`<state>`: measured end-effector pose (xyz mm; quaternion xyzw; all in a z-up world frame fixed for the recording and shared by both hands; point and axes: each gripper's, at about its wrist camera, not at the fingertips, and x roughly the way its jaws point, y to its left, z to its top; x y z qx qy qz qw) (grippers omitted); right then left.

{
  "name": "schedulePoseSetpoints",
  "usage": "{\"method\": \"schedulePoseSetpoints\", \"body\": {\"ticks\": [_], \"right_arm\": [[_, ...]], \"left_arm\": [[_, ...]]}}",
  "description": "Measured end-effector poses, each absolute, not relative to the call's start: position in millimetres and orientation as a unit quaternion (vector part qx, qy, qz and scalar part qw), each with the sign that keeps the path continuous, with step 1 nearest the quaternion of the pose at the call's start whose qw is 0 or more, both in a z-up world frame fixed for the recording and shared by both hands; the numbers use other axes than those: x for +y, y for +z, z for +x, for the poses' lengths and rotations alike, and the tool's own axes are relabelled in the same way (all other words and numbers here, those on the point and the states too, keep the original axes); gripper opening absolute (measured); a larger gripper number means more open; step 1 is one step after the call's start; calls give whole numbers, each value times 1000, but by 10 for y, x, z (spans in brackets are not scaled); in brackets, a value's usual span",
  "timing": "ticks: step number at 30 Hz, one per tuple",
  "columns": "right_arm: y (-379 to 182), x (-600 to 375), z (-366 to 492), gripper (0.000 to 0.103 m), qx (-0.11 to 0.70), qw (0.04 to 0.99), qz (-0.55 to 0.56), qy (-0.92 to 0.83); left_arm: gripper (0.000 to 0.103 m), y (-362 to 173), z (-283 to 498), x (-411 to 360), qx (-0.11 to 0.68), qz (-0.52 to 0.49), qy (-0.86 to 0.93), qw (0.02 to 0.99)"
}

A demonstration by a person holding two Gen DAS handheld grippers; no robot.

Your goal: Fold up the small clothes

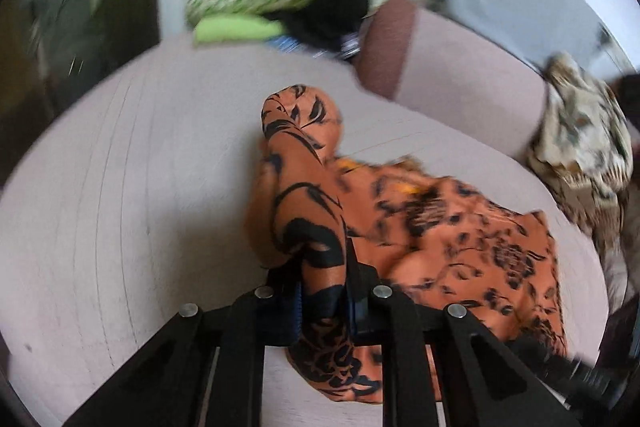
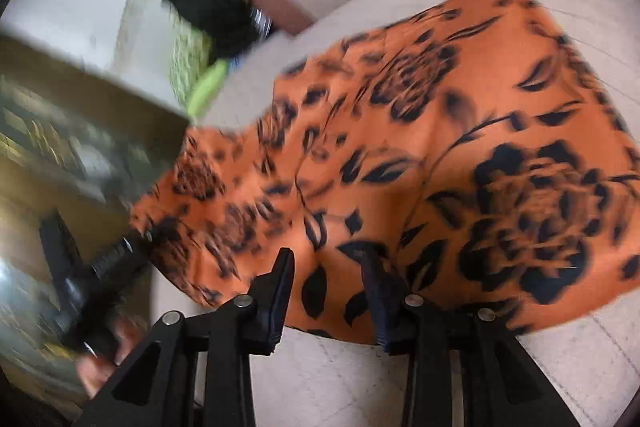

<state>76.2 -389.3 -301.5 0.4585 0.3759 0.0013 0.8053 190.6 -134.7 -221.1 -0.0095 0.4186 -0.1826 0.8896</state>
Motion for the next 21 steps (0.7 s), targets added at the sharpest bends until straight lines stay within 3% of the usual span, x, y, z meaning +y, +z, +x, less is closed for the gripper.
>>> {"method": "schedulePoseSetpoints", "body": {"ticks": [8,9,10,11,13,15,16,21], "right_arm": [[-2967,-4779,58,39,206,779,585,-97],[-2979,-4866,-14,46,185,772,600,-98],[-2985,-4933,-56,63,173,768,610,-96],[-2994,-4987,-105,70,162,764,618,-93],[-3011,-5072,-157,71,150,762,624,-82],[-3028,-5153,-125,71,157,761,625,-75],[-3039,-5157,-135,71,161,757,629,-66],[-3108,-4843,251,71,195,740,643,24]], "left_arm": [[11,-1727,975,-2690,361,80,-353,860],[12,-1708,884,-2791,368,73,-389,841],[13,-1675,770,-2918,376,74,-425,820],[13,-1643,721,-2946,375,78,-438,813],[21,-1502,694,-2832,355,61,-464,809],[63,-1420,807,-2601,337,36,-463,819],[69,-1404,924,-2421,325,23,-443,835],[71,-1755,1636,-1603,363,-45,-326,872]]}}
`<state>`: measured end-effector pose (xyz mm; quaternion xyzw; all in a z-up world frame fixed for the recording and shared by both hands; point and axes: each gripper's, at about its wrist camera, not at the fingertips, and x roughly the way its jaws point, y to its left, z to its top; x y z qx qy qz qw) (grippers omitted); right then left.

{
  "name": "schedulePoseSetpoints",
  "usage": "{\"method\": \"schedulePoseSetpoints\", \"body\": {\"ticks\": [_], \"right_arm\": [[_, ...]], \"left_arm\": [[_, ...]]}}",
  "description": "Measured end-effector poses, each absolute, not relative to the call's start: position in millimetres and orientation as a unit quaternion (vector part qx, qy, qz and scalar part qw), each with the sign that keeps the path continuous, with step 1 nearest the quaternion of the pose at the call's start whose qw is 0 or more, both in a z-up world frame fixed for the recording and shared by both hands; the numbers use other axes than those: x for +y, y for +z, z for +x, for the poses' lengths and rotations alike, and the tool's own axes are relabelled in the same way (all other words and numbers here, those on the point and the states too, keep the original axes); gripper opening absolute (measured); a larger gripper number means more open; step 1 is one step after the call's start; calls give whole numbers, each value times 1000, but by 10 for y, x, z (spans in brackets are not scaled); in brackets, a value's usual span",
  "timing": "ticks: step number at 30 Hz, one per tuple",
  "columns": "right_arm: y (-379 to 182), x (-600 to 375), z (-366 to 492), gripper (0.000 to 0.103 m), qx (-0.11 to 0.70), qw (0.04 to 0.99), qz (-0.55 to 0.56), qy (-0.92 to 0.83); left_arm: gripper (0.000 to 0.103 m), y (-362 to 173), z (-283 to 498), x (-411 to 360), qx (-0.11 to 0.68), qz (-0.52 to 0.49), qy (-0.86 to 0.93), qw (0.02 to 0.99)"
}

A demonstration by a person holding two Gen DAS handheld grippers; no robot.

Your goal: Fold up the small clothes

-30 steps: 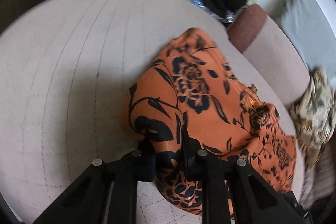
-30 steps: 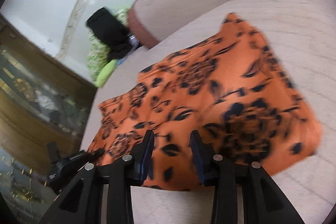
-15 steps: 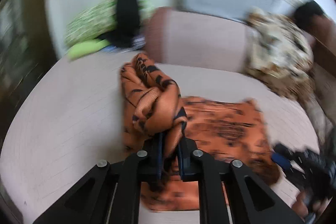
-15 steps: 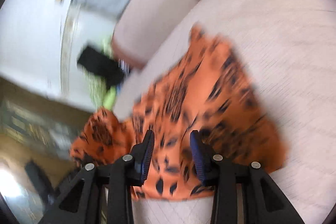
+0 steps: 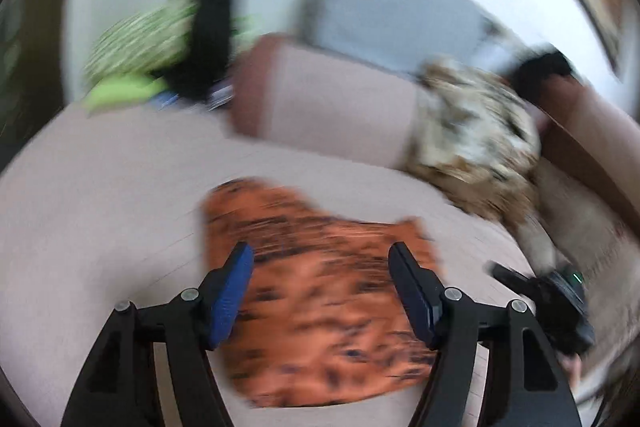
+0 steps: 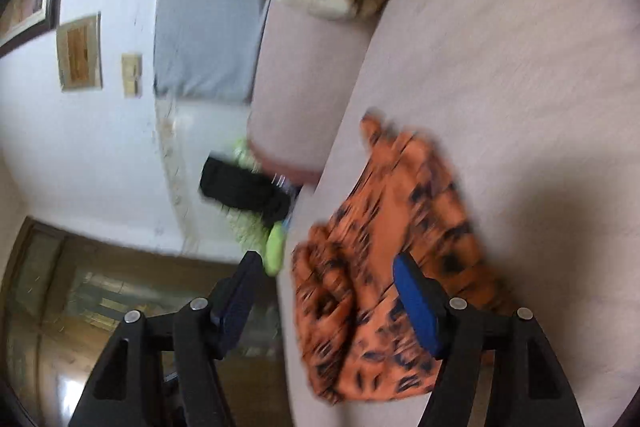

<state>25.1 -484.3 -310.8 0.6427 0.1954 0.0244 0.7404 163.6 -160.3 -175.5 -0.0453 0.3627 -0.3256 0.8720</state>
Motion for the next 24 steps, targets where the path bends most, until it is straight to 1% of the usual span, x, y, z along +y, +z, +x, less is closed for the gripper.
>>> {"method": "schedulePoseSetpoints", "body": {"ticks": [3,7,9,11,15,19,20,21,22,23,24], "right_arm": [[-3034,-4538,517,71,240,759,603,53],[-3079,-4214,884,72,280,765,576,67],[-3126,-4098,1074,73,296,766,567,70],[-3190,-3968,1272,73,311,765,559,73],[-3326,-3760,1578,73,332,761,554,59],[-3279,-3732,1649,72,306,782,540,63],[-3255,-3719,1650,70,304,789,530,60],[-3237,-3706,1644,57,305,798,517,54],[-3212,-3705,1631,35,312,804,504,46],[-3199,-3695,1614,27,322,808,491,39],[-3182,-3691,1583,25,323,812,485,34]], "left_arm": [[71,-2167,1965,-1120,396,-106,-262,874],[70,-2654,2161,-1017,433,-131,-234,860],[70,-2794,2185,-1068,447,-128,-238,853],[70,-2847,2194,-1169,453,-112,-246,849],[70,-2891,2229,-1255,463,-120,-266,837],[70,-2897,2263,-1365,477,-125,-269,827],[70,-2884,2260,-1388,476,-121,-269,828],[70,-2885,2270,-1409,476,-119,-268,829],[70,-2884,2274,-1418,475,-117,-265,831],[70,-2886,2285,-1428,474,-115,-262,832],[70,-2891,2295,-1437,475,-114,-258,833]]}}
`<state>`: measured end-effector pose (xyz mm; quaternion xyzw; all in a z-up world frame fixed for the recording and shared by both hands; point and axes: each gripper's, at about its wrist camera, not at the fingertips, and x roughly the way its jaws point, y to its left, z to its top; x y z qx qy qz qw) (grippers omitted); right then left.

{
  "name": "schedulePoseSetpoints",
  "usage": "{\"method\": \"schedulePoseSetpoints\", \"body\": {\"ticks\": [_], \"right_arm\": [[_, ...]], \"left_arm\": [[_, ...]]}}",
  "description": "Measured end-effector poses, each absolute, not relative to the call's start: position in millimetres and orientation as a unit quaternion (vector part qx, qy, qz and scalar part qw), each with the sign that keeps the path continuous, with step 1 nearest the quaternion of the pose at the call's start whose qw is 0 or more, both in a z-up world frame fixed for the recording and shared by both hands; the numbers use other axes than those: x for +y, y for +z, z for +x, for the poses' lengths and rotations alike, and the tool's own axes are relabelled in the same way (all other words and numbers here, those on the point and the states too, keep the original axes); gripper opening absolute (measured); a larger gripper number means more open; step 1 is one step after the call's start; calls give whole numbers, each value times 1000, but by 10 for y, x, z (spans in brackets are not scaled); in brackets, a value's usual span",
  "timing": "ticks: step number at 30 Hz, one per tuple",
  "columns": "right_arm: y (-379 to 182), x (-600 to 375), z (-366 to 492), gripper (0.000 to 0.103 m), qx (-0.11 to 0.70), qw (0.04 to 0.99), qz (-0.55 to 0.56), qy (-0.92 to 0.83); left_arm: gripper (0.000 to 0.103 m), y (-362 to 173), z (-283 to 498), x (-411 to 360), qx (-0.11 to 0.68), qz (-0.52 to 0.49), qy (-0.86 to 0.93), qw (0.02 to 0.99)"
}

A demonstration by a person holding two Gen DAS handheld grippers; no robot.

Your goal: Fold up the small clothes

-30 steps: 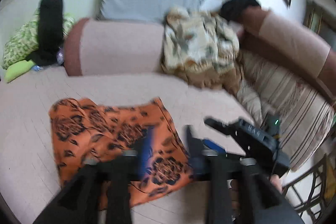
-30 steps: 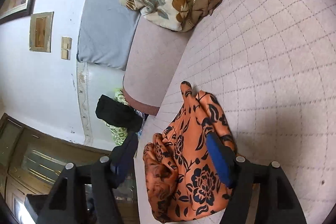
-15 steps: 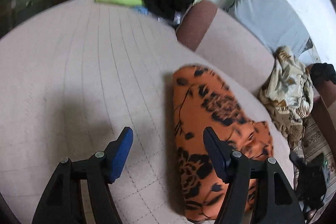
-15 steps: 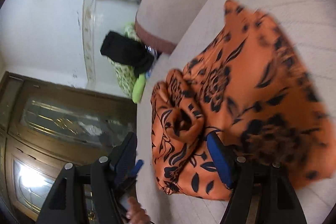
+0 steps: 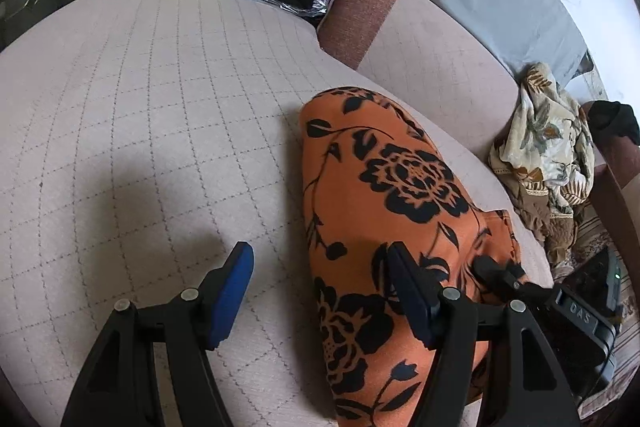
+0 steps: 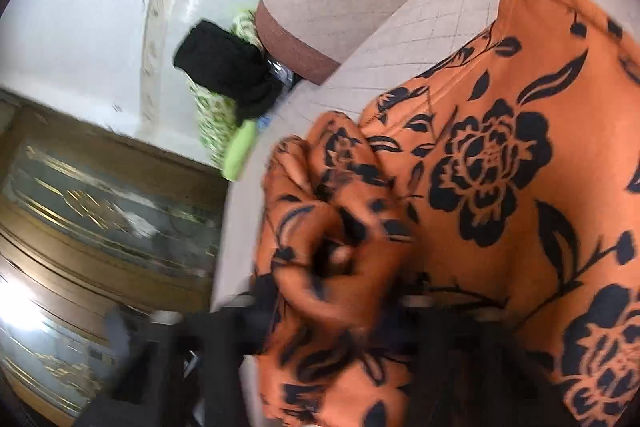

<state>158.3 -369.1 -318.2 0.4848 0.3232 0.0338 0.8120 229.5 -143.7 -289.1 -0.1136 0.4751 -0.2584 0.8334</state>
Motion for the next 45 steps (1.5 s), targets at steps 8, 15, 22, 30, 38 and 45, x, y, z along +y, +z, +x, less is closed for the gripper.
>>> {"method": "schedulePoseSetpoints", "body": {"ticks": [8,15,22,30,38,45], "right_arm": [[-2841,-3756,1190,18,263,847,461,19],[-2297,-3903,279,16,162,896,405,-84],[-2894,-4373,-28,21,333,807,428,-235],[-2323,-4650,-378,64,213,827,456,-251],[-2347,-4704,1202,41,340,847,389,-128],[-3284,-5059,2111,24,452,791,401,-99]], "left_arm": [[70,-2900,2294,-1450,474,-108,-263,833],[71,-2796,2059,-1742,450,-45,-298,841],[71,-2889,1669,-2239,439,91,-316,836],[71,-3145,1931,-2124,515,74,-275,809],[71,-2800,1820,-2091,455,45,-314,832],[80,-2854,1638,-2358,426,118,-334,833]]}}
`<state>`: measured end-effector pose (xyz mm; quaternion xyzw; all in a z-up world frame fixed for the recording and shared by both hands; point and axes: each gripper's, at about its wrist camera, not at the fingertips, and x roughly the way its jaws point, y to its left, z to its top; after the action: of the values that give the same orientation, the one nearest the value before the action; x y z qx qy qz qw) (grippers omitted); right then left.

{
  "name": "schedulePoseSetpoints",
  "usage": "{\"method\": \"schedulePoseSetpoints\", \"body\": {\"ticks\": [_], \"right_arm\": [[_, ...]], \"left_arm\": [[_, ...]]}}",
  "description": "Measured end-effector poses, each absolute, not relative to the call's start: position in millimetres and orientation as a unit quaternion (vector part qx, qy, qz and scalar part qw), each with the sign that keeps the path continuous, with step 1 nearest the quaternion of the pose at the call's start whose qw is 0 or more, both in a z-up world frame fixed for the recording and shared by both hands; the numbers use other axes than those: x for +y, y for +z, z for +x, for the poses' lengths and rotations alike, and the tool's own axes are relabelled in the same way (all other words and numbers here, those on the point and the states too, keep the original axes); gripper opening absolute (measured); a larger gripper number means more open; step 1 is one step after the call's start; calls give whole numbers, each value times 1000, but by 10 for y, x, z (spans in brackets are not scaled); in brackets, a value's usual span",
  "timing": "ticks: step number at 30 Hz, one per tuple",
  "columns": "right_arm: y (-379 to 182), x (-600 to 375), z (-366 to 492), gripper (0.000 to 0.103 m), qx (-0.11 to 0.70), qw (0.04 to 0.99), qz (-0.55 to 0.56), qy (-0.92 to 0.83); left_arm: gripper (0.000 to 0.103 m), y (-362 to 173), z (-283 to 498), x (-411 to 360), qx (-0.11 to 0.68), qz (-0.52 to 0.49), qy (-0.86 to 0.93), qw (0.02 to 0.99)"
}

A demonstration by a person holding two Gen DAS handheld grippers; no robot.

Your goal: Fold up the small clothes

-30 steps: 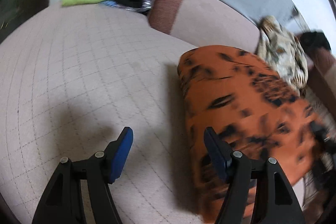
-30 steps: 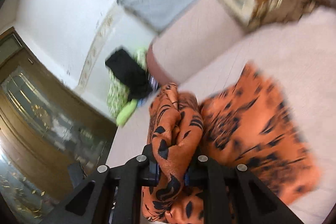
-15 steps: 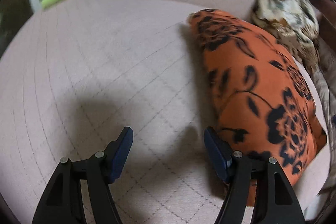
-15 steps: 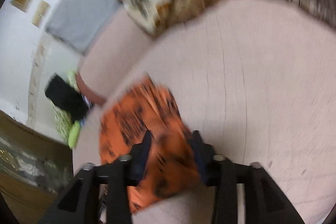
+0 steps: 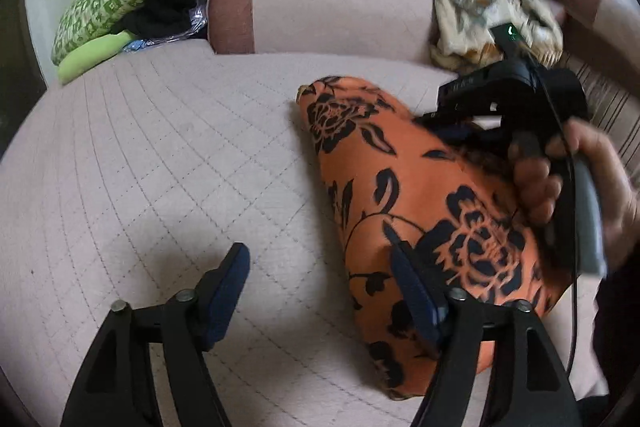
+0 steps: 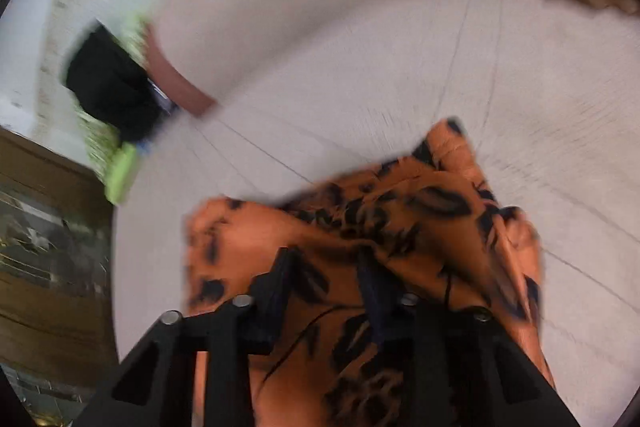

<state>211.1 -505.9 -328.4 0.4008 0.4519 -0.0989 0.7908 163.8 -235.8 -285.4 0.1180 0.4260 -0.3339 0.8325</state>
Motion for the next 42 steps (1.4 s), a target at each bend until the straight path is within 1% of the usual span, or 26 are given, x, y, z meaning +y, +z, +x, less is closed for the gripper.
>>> {"method": "schedulePoseSetpoints", "body": {"ticks": [2,3,4,6,8,9,11,14,15,16,19,22,26,28,31,32,33,34,42], "right_arm": [[-3215,-5093,2126,24,461,784,405,-92],[-3151,-5089,2131,24,466,781,405,-93],[-3065,-5047,2157,28,461,787,400,-89],[-2827,-4950,2146,28,431,809,394,-60],[-2646,-4788,2199,28,399,824,403,4],[-2611,-4703,2244,28,394,828,399,20],[-2663,-4537,2422,28,405,833,376,31],[-3151,-4371,2745,27,487,802,347,10],[-3229,-4392,2757,24,472,807,356,13],[-3208,-4428,2737,24,459,810,365,15],[-3029,-4522,2540,27,440,810,387,12],[-2742,-4578,2128,29,403,839,366,1],[-2469,-4639,1395,29,367,866,337,-38],[-2474,-4700,1076,29,366,868,329,-68],[-2768,-4667,764,30,406,852,307,-125],[-2857,-4679,720,29,406,848,317,-123],[-2970,-4700,633,29,388,852,332,-117],[-3000,-4716,564,29,368,860,335,-115],[-2963,-4799,540,29,374,852,349,-113]], "left_arm": [[85,-2908,1685,-2362,434,119,-324,832],[86,-2899,1687,-2379,431,124,-324,833],[86,-2894,1687,-2395,426,130,-325,834],[86,-2899,1652,-2407,419,139,-326,836],[86,-2900,1650,-2400,422,134,-327,835],[86,-2908,1647,-2377,422,134,-328,835],[86,-2918,1595,-2396,418,138,-327,836],[86,-2907,1547,-2443,398,161,-315,846],[86,-2925,1559,-2469,396,165,-314,847],[86,-2913,1550,-2469,394,164,-316,847],[86,-2898,1539,-2468,394,165,-315,848],[86,-2892,1534,-2452,395,164,-312,848],[86,-2889,1530,-2441,396,162,-309,849],[86,-2892,1525,-2432,397,159,-308,850],[86,-2897,1529,-2428,397,156,-308,850],[86,-2900,1531,-2430,397,156,-309,850],[86,-2906,1528,-2430,396,157,-309,850],[86,-2906,1528,-2427,394,157,-309,851],[87,-2913,1530,-2434,386,164,-308,854]]}}
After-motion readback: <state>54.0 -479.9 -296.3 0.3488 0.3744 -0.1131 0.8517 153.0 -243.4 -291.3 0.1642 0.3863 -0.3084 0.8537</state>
